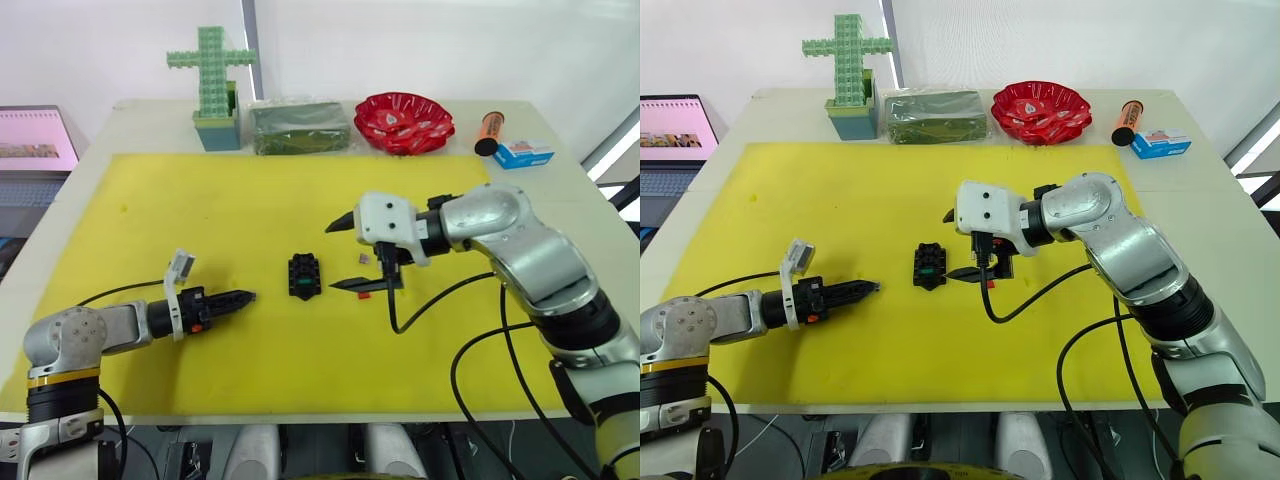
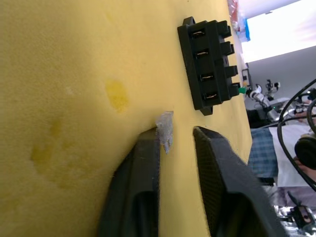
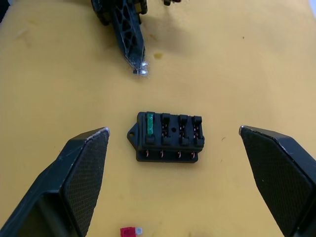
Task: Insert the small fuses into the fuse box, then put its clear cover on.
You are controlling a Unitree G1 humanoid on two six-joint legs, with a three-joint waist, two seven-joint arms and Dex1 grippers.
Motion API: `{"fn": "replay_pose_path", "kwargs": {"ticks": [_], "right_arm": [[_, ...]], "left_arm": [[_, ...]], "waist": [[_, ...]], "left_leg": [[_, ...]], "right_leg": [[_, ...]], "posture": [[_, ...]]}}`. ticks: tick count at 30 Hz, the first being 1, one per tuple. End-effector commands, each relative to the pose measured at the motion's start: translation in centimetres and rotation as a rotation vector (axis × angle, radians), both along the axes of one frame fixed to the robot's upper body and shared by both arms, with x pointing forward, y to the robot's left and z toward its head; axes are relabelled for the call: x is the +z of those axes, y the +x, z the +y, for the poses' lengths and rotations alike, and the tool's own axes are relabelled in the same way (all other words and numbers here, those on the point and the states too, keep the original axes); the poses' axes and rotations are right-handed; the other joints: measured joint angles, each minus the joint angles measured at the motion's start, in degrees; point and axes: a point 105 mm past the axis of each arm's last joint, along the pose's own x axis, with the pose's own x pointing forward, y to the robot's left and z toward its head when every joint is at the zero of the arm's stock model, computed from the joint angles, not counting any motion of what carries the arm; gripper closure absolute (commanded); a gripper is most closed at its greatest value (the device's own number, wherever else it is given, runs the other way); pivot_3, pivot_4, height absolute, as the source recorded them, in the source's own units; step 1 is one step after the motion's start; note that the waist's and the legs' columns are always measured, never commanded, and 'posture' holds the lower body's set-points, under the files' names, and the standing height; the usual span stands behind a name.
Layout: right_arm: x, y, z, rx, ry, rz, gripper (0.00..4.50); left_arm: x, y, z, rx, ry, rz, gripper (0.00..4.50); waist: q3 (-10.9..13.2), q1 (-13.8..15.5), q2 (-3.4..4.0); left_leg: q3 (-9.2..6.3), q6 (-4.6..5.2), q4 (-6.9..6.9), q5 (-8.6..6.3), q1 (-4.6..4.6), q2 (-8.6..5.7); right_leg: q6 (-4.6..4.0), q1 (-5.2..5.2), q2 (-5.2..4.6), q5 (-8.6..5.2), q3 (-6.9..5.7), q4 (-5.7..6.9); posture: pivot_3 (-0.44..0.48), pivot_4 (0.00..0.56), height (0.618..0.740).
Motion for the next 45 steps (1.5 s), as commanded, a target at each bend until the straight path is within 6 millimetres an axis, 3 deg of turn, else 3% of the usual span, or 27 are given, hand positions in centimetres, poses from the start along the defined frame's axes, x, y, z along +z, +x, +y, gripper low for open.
{"fn": "replay_pose_path", "kwargs": {"ticks": [1, 23, 29, 33, 39, 45], "right_arm": [[1.0, 0.0, 0.2, 0.016, 0.009, -0.042, 0.0], [0.9, 0.1, 0.4, 0.026, 0.013, -0.047, 0.0], [0.9, 0.2, 0.4, 0.025, 0.01, -0.049, 0.0], [1.0, 0.2, 0.3, 0.025, 0.01, -0.05, 0.0], [2.5, -0.1, 0.1, 0.013, 0.088, 0.049, 0.0], [5.1, -0.8, -0.2, -0.009, 0.183, 0.243, 0.0]], "left_arm": [[-0.7, -0.4, 0.6, 0.012, 0.035, 0.026, 4.33], [-0.3, -0.6, 0.9, 0.008, 0.054, -0.018, 4.43], [1.8, -0.3, 0.8, -0.002, 0.005, -0.124, 4.43], [4.6, -0.3, 0.5, -0.043, -0.056, -0.268, 4.43], [10.5, -1.5, -2.3, -0.247, -0.075, -0.601, 4.43], [12.6, -1.0, -5.1, -0.411, 0.075, -0.825, 4.43]], "waist": [[-0.01, -0.07, 0.01], [-0.01, -1.07, 0.02], [-0.01, -0.98, 0.02], [0.0, -1.01, 0.0], [0.02, -0.99, -0.02], [0.03, -0.97, 0.0]], "left_leg": [[0.0, 0.0, 0.0, 0.0, 0.0, 0.0], [-0.01, 0.0, -0.1, 0.0, 0.03, 0.03], [-0.02, 0.0, -0.09, 0.0, 0.02, 0.05], [-0.02, 0.0, -0.09, 0.0, -0.01, 0.05], [0.0, -0.01, -0.09, 0.0, -0.06, 0.04], [0.02, -0.01, -0.1, 0.0, -0.07, 0.02]], "right_leg": [[0.0, 0.0, 0.0, 0.0, 0.0, 0.0], [-0.01, -0.01, 0.04, 0.0, 0.0, -0.02], [-0.01, -0.01, 0.03, -0.01, 0.0, -0.04], [-0.02, -0.05, 0.03, -0.01, 0.0, -0.05], [-0.04, -0.06, -0.04, -0.02, 0.01, -0.11], [-0.06, -0.05, -0.03, -0.01, 0.01, -0.15]], "posture": [[0.0, 0.15, 0.74], [0.0, 0.15, 0.74], [0.0, 0.15, 0.74], [0.0, 0.15, 0.74], [0.0, 0.15, 0.74], [0.0, 0.15, 0.74]]}}
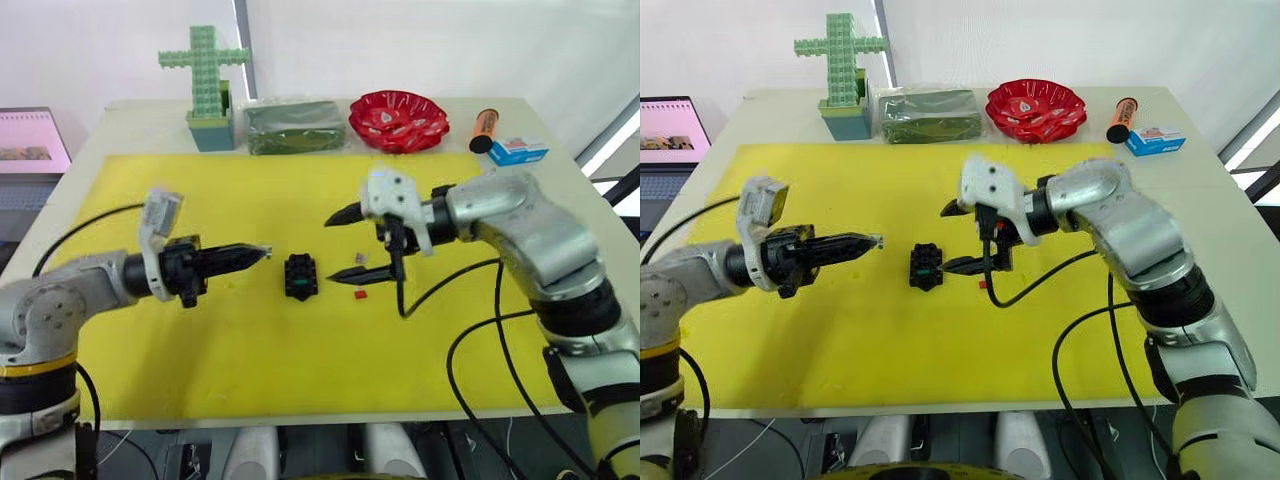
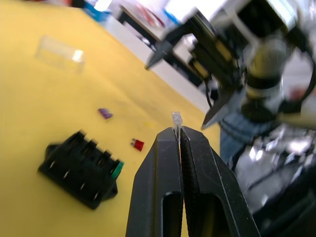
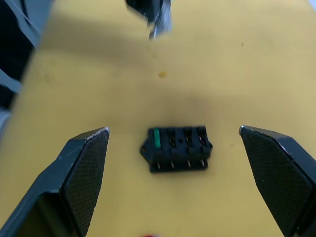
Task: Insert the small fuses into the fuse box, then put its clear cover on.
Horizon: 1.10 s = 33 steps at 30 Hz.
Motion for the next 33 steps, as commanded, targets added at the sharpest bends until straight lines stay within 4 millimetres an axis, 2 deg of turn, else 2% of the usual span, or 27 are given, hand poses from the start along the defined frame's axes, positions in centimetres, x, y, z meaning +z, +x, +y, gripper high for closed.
{"fn": "replay_pose_path", "kwargs": {"ticks": [1, 9, 13, 17, 24, 27, 30, 33], "right_arm": [[2.3, -0.5, -0.2, -0.008, 0.065, 0.071, 0.0], [3.4, -0.8, -0.1, -0.035, 0.068, 0.195, 0.0], [3.8, -1.2, 0.4, -0.021, 0.093, 0.235, 0.85], [3.8, -1.2, 0.9, -0.031, 0.105, 0.272, 2.17], [4.0, -1.3, 1.2, -0.025, 0.126, 0.298, 2.17], [4.0, -1.3, 1.2, -0.025, 0.13, 0.301, 2.72], [3.9, -1.2, 1.2, -0.03, 0.126, 0.301, 3.76], [3.6, -1.1, 1.2, -0.037, 0.112, 0.294, 3.76]], "left_arm": [[1.3, 0.4, -1.2, -0.048, 0.057, -0.147, 4.43], [2.8, 0.8, -3.3, -0.118, 0.065, -0.324, 4.43], [3.0, 0.7, -4.0, -0.15, 0.069, -0.349, 4.5], [3.0, 0.9, -4.2, -0.149, 0.073, -0.367, 4.5], [2.8, 0.9, -4.4, -0.158, 0.083, -0.386, 4.5], [2.7, 0.9, -4.3, -0.156, 0.085, -0.389, 4.5], [2.7, 0.9, -4.4, -0.154, 0.084, -0.391, 4.5], [2.8, 0.9, -4.4, -0.153, 0.08, -0.39, 4.5]], "waist": [[0.0, -0.02, -0.01], [0.01, -0.08, 0.0], [0.01, -0.08, 0.0], [0.01, -0.09, 0.0], [0.01, -0.05, -0.01], [0.01, -0.08, 0.0], [0.01, -0.08, 0.0], [0.01, -0.07, 0.0]], "left_leg": [[0.0, 0.0, 0.01, 0.0, -0.01, 0.0], [0.07, 0.01, -0.01, -0.01, -0.03, 0.0], [0.07, 0.01, 0.0, -0.01, -0.05, 0.0], [0.06, 0.01, 0.0, -0.01, -0.05, 0.0], [0.06, 0.01, 0.01, -0.01, -0.06, 0.0], [0.06, 0.02, 0.01, -0.01, -0.06, 0.0], [0.06, 0.01, 0.01, -0.01, -0.06, 0.01], [0.06, 0.01, 0.01, -0.01, -0.06, 0.01]], "right_leg": [[0.0, 0.0, 0.02, 0.0, 0.0, 0.0], [0.04, -0.04, 0.06, 0.02, 0.0, 0.01], [0.05, -0.05, 0.08, 0.02, 0.0, 0.01], [0.06, -0.05, 0.09, 0.02, 0.0, 0.02], [0.06, -0.05, 0.1, 0.02, 0.0, 0.02], [0.06, -0.05, 0.1, 0.02, 0.0, 0.02], [0.06, -0.05, 0.11, 0.02, 0.0, 0.02], [0.06, -0.05, 0.11, 0.02, 0.0, 0.02]], "posture": [[0.0, 0.15, 0.74], [0.0, 0.15, 0.74], [0.0, 0.15, 0.74], [0.0, 0.15, 0.74], [0.0, 0.15, 0.74], [0.0, 0.15, 0.74], [0.0, 0.15, 0.74], [0.0, 0.15, 0.74]]}}
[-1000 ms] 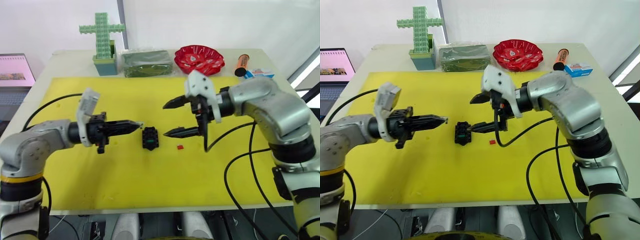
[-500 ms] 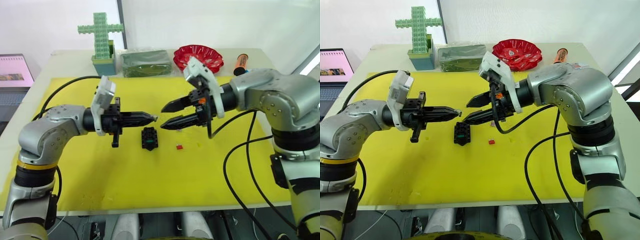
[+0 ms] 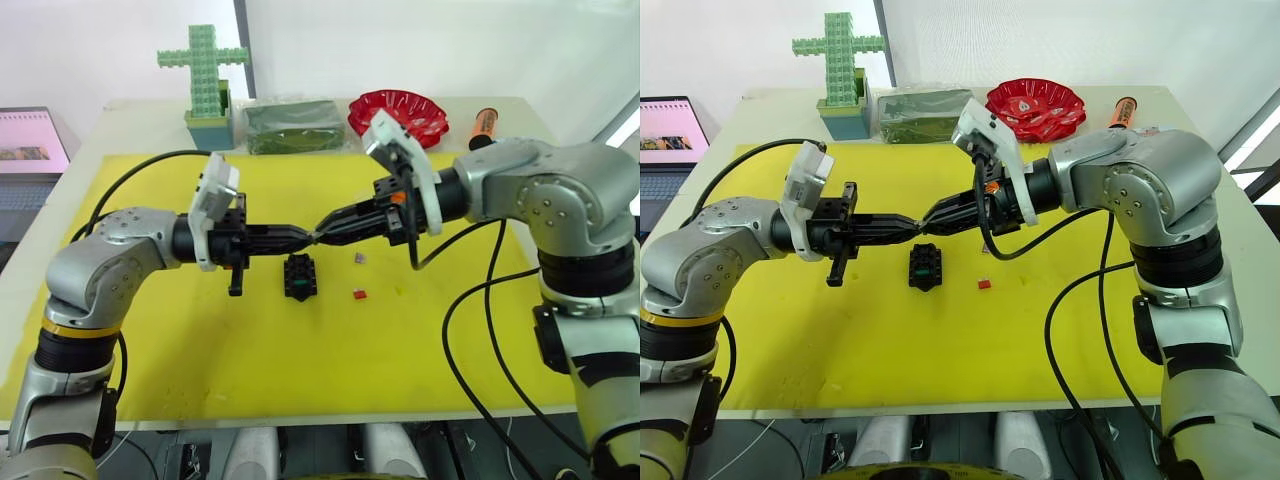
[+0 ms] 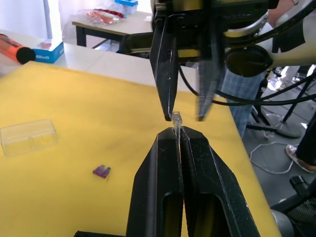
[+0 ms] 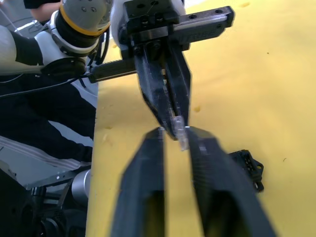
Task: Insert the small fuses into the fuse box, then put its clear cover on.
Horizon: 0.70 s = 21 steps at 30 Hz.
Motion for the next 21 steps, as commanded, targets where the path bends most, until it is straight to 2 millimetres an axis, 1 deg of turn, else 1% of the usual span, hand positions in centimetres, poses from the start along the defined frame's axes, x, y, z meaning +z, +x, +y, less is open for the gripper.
{"fn": "replay_pose_path", "kwargs": {"ticks": [1, 21], "right_arm": [[1.03, -0.38, 0.14, 0.019, 0.008, -0.057, 3.76], [0.82, -0.16, 0.1, 0.015, -0.002, -0.09, 3.76]], "left_arm": [[0.84, -0.15, -0.1, -0.005, -0.008, -0.048, 4.5], [0.94, -0.39, -0.03, -0.007, -0.023, -0.042, 4.5]], "waist": [[0.0, -0.01, 0.0], [0.0, 0.0, 0.0]], "left_leg": [[0.0, 0.0, 0.0, 0.0, 0.0, 0.0], [-0.01, 0.0, 0.0, 0.0, 0.0, 0.01]], "right_leg": [[0.0, 0.0, 0.0, 0.0, 0.0, 0.0], [0.0, 0.0, 0.02, 0.0, 0.0, 0.0]], "posture": [[0.0, 0.15, 0.74], [0.0, 0.15, 0.74]]}}
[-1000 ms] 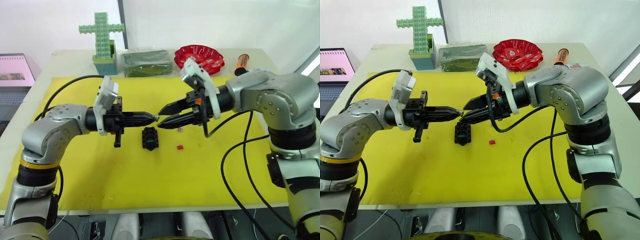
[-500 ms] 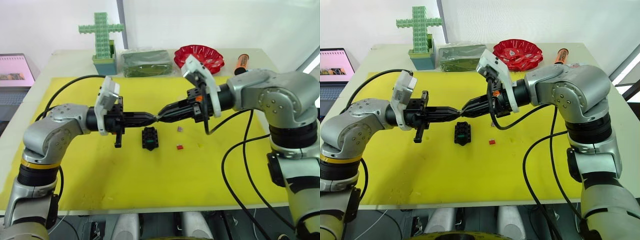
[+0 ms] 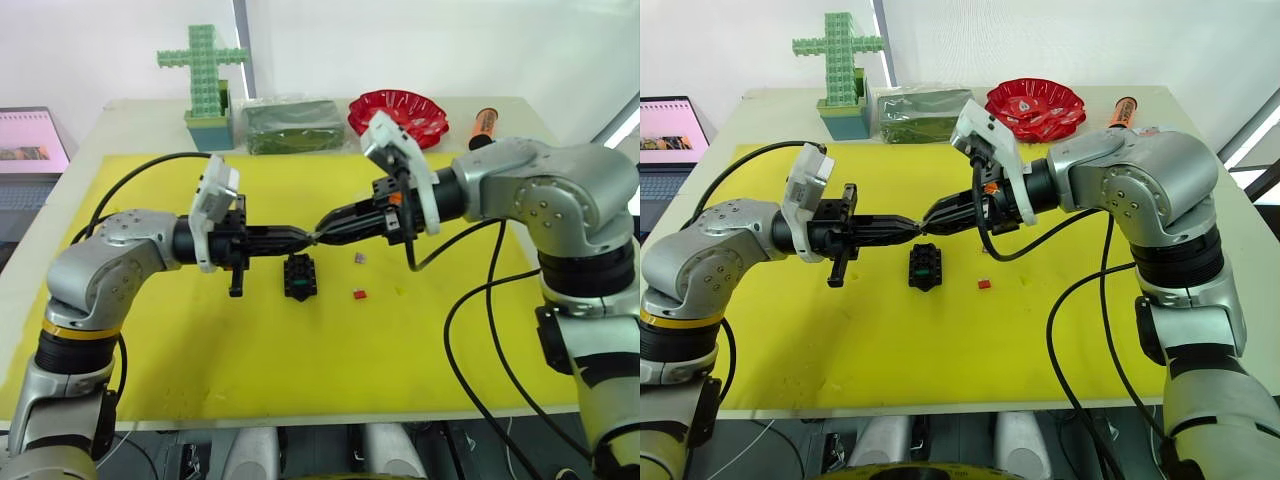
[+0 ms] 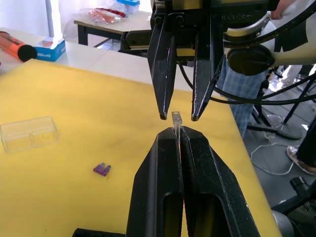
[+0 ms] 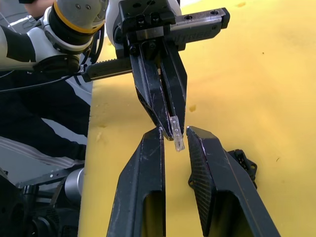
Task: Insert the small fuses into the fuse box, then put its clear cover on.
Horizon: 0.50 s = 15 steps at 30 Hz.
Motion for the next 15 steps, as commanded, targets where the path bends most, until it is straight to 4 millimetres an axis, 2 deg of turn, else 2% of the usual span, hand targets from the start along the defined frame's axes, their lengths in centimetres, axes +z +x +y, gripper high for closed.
{"fn": "replay_pose_path", "kwargs": {"ticks": [1, 15], "right_arm": [[0.84, -0.29, -0.06, 0.01, 0.002, -0.059, 3.76], [0.39, -0.07, -0.21, 0.006, -0.02, -0.069, 3.76]], "left_arm": [[1.17, -0.38, -0.1, -0.01, -0.023, -0.051, 4.5], [1.24, -0.44, 0.07, -0.008, -0.027, -0.055, 4.5]], "waist": [[0.0, -0.01, 0.0], [0.0, -0.01, 0.0]], "left_leg": [[0.0, 0.0, 0.0, 0.0, 0.0, 0.0], [-0.01, 0.0, 0.0, 0.0, 0.0, 0.0]], "right_leg": [[0.0, 0.0, 0.0, 0.0, 0.0, 0.0], [0.0, 0.0, 0.0, 0.0, 0.0, 0.0]], "posture": [[0.0, 0.15, 0.74], [0.0, 0.15, 0.74]]}}
